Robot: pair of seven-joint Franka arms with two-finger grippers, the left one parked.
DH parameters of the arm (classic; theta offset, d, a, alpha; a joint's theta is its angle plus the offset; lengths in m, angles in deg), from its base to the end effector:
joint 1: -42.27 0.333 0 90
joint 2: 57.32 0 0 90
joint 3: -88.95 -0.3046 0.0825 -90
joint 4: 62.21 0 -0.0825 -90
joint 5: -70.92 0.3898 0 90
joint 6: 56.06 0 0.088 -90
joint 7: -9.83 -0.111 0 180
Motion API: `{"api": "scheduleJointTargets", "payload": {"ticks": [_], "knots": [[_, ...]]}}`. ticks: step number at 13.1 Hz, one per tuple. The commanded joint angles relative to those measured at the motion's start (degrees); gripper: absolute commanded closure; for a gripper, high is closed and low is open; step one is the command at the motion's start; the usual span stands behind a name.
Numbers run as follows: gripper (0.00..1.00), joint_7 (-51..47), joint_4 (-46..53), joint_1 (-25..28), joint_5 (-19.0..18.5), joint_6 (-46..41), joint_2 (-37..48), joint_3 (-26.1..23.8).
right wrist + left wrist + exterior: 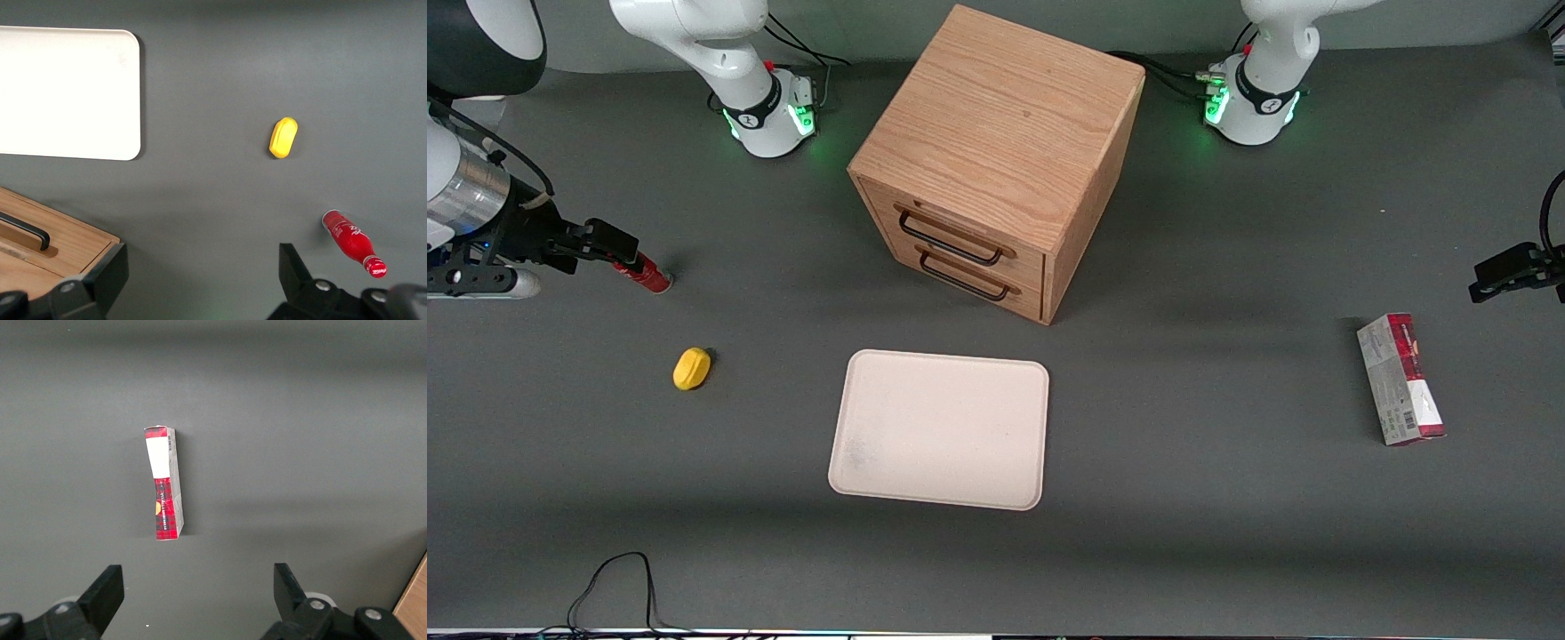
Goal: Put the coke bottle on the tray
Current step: 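Move the right gripper over the red Coca-Cola bottle lying on the table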
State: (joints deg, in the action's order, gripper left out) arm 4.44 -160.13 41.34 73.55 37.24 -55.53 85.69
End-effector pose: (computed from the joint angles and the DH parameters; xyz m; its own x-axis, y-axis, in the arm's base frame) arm 0.5511 0.0277 0.5653 0.9970 -0.0561 -0.0534 -0.0582 -0.9975 -0.0390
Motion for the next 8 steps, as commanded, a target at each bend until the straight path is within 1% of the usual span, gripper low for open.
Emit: {"api": "scheduleJointTargets", "payload": {"ticks": [1,8], "knots": [[0.00,-1.0,3.2,-0.6,1.2,-2.8,-1.9,-0.9],[0.00,-0.3,3.1,-1.0,0.8,-4.4,-1.9,-0.8]]}}
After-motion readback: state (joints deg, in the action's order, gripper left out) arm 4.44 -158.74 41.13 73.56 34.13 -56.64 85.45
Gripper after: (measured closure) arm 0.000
